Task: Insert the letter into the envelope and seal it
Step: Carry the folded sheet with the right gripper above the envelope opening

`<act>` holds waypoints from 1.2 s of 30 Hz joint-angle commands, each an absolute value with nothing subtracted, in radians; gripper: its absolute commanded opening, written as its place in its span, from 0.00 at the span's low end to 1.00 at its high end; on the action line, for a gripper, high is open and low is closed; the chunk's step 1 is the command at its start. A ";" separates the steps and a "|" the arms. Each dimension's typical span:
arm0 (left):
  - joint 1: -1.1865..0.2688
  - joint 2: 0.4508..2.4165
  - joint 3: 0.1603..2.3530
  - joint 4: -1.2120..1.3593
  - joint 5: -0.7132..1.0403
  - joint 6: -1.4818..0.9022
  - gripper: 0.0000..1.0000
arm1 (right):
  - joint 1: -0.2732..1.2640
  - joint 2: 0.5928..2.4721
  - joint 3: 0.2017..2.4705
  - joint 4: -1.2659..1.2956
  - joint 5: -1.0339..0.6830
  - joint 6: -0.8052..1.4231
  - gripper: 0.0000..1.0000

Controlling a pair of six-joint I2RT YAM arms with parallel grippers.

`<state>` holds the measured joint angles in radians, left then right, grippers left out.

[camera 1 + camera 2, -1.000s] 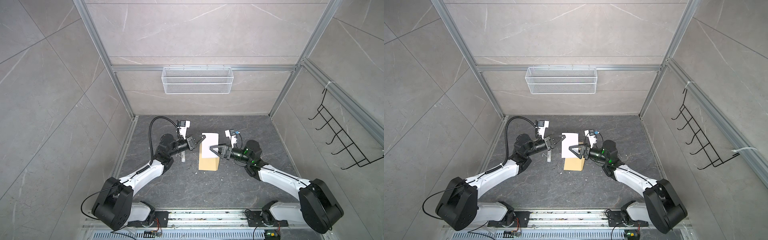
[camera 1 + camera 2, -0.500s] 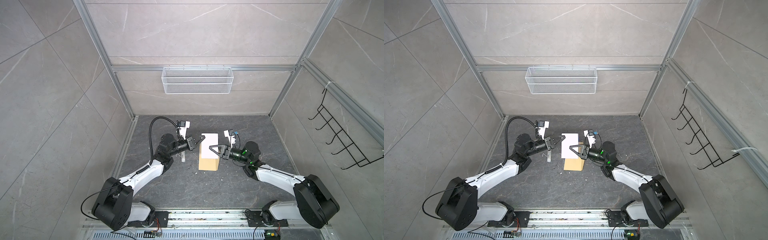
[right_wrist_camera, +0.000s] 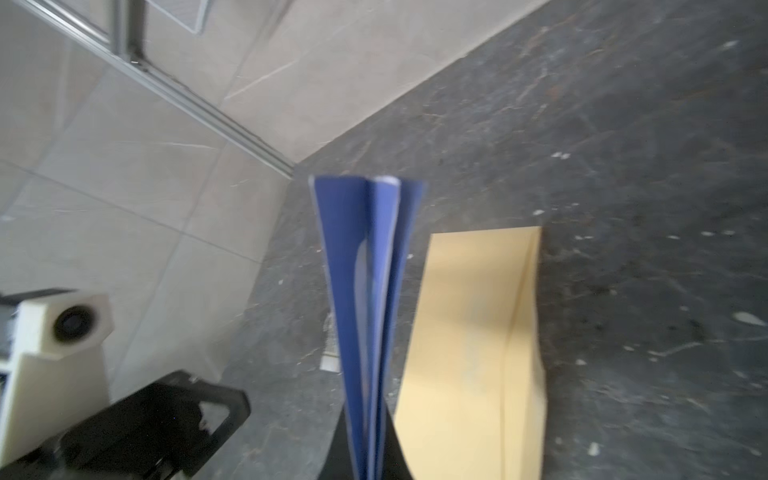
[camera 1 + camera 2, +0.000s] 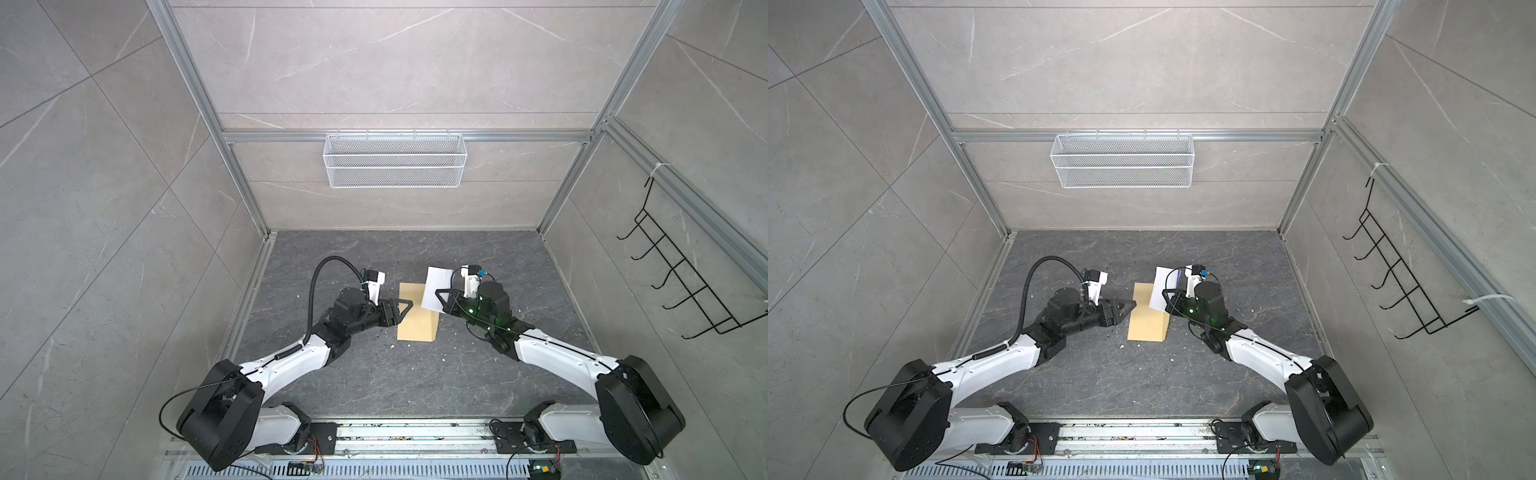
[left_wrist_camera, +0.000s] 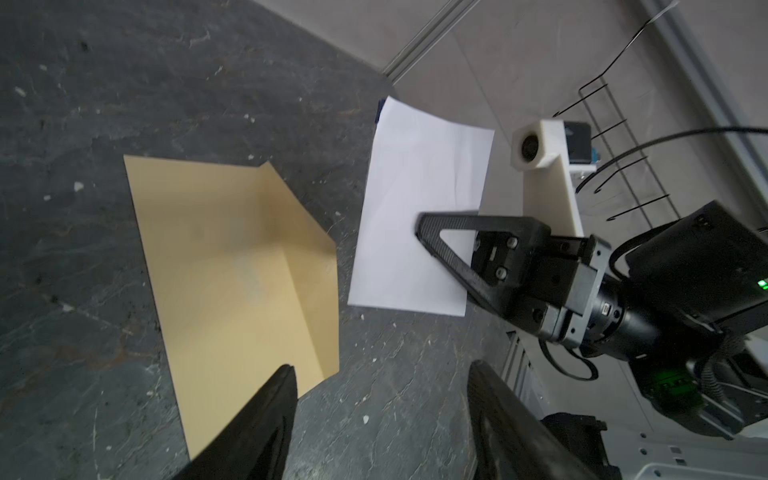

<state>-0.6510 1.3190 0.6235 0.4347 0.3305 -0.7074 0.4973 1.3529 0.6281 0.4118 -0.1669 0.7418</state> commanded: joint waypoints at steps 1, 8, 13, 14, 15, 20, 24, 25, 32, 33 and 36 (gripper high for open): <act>-0.694 1.388 0.633 0.433 0.214 -0.702 0.68 | 0.496 1.419 0.660 0.361 0.005 0.703 0.00; -0.741 1.579 0.651 0.548 0.186 -0.776 0.65 | 0.497 1.532 0.689 0.396 0.089 0.679 0.00; -0.750 1.667 0.660 0.588 0.181 -0.801 0.55 | 0.497 1.574 0.716 0.397 0.144 0.665 0.00; -0.752 1.680 0.662 0.592 0.177 -0.801 0.53 | 0.497 1.585 0.725 0.391 0.147 0.665 0.00; -0.752 1.693 0.664 0.591 0.176 -0.799 0.50 | 0.498 1.595 0.728 0.395 0.147 0.666 0.00; -0.754 1.730 0.653 0.615 0.154 -0.793 0.38 | 0.496 1.653 0.754 0.405 0.153 0.672 0.00; -0.754 1.740 0.639 0.620 0.128 -0.784 0.33 | 0.495 1.684 0.769 0.410 0.160 0.676 0.00; -0.755 1.746 0.638 0.620 0.124 -0.785 0.32 | 0.496 1.692 0.774 0.408 0.161 0.679 0.00; -0.756 1.797 0.630 0.640 0.121 -0.782 0.28 | 0.491 1.747 0.792 0.411 0.159 0.720 0.00; -0.755 1.803 0.631 0.641 0.120 -0.782 0.27 | 0.491 1.752 0.790 0.413 0.160 0.725 0.00; -0.757 1.817 0.629 0.645 0.121 -0.784 0.26 | 0.490 1.766 0.790 0.417 0.158 0.736 0.00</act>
